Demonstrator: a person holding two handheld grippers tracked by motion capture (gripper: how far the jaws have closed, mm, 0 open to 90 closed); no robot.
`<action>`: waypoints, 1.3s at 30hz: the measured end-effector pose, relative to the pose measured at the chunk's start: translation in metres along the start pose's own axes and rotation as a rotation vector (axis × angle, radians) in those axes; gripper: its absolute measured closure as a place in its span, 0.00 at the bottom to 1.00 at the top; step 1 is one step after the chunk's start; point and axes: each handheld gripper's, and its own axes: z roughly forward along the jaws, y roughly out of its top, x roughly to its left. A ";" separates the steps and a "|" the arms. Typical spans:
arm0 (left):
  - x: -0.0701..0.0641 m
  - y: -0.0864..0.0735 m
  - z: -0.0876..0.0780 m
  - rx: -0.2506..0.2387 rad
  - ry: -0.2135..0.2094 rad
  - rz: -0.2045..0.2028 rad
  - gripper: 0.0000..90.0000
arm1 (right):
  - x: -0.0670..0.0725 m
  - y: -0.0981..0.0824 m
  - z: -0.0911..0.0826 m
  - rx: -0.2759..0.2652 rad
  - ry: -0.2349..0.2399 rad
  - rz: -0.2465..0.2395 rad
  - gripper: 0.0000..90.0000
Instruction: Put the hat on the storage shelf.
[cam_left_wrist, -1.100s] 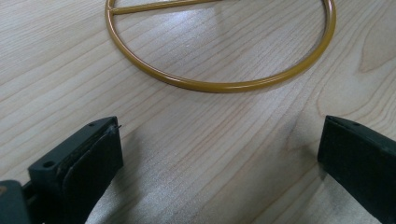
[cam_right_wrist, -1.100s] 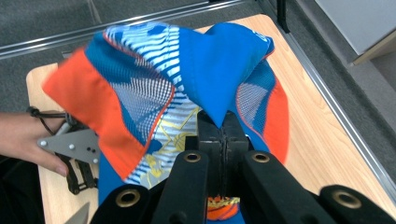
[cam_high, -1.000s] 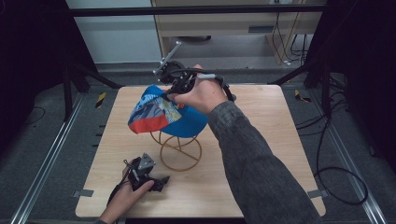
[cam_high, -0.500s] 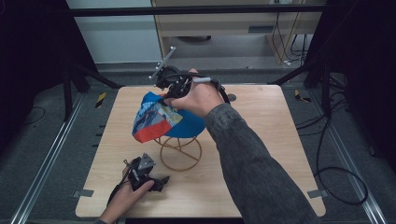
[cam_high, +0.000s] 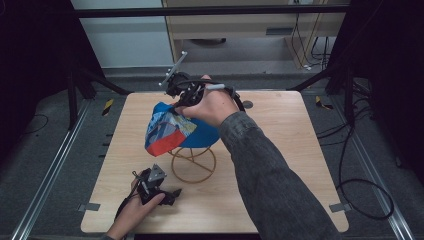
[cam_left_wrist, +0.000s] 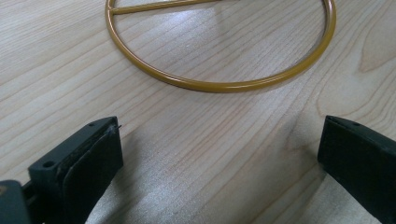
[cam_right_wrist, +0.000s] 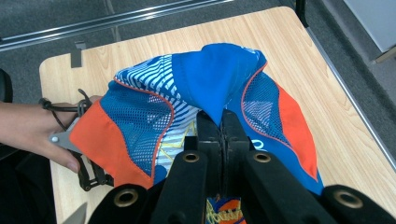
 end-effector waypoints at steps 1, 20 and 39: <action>0.000 0.000 0.000 0.000 0.000 0.000 0.00 | 0.000 0.000 0.000 0.000 0.000 0.000 0.99; 0.000 0.000 0.000 -0.001 0.000 -0.001 0.00 | 0.000 0.001 0.004 0.007 0.001 -0.002 0.94; 0.000 0.000 0.000 0.001 0.000 0.001 0.00 | -0.001 -0.004 -0.002 -0.009 -0.004 0.011 0.77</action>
